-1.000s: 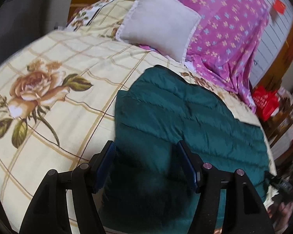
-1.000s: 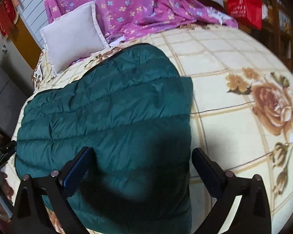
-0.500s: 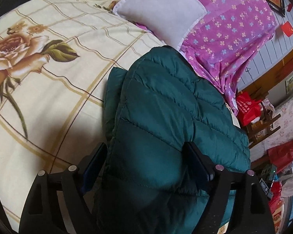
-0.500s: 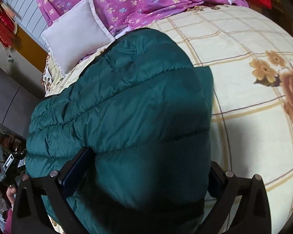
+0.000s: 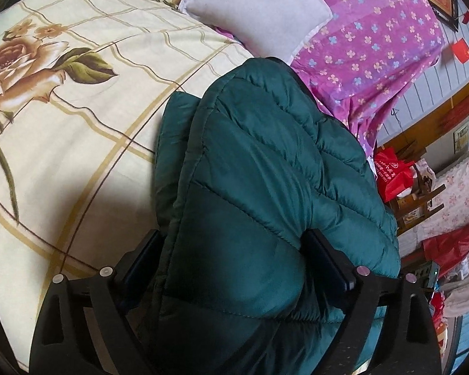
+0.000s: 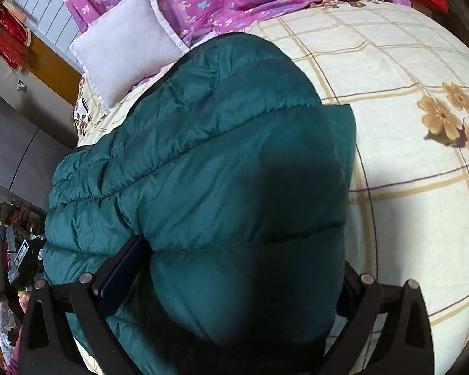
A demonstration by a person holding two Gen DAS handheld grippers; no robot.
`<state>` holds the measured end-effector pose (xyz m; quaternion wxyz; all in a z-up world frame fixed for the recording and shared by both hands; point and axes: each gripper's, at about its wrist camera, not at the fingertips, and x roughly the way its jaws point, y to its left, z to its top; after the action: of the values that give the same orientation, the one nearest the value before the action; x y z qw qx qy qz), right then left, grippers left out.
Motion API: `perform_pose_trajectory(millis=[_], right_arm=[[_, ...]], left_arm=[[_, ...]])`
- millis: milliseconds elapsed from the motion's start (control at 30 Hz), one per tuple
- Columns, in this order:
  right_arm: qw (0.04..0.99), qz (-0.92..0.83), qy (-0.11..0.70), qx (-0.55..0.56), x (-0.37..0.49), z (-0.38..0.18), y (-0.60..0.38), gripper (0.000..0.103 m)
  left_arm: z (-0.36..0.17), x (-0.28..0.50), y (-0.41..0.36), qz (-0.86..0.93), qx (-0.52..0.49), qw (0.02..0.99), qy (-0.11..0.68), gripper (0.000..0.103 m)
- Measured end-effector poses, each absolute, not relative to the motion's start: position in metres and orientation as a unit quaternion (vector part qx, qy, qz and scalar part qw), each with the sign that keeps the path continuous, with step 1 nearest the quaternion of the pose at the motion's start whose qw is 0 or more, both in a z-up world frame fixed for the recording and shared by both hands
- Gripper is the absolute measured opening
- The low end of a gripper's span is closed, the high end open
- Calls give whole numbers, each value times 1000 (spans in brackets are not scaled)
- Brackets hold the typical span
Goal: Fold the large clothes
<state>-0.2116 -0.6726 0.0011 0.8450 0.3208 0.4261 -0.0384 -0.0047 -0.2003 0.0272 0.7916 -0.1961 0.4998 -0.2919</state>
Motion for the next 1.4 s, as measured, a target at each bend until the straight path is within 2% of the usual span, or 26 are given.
perform_pose_trajectory(millis=[400,467,500,767,833,933,1033,1100,1267,1400], right_arm=[[854,-25,418,309,-210,3,-662,103],[857,-19,416,305,-210,3,-658,102],[858,-16,414,303,-210,3,-656,102],[865,0,396,309,-221,12,-649,83],[867,-3,389,310,-226,17,-647,70],[874,-3,375,309,-235,34,-640,52],[881,11,358,308,-247,56,-631,44],[885,23,352,305,-256,69,-622,42],[885,60,346,305,-292,89,-596,42],[878,83,352,314,-331,86,-581,41]], left_arm=[[27,-4,-203,-294,-191,794,497,78],[28,-3,-207,-300,-187,792,498,75],[29,-3,-209,-305,-185,791,497,70],[48,-19,-215,-314,-143,814,468,36],[54,-23,-215,-317,-138,817,462,27],[69,-28,-211,-323,-136,819,454,19],[90,-41,-207,-334,-126,824,440,15],[105,-54,-200,-347,-121,824,431,15],[130,-94,-172,-369,-116,818,426,14],[129,-126,-142,-374,-116,811,434,14]])
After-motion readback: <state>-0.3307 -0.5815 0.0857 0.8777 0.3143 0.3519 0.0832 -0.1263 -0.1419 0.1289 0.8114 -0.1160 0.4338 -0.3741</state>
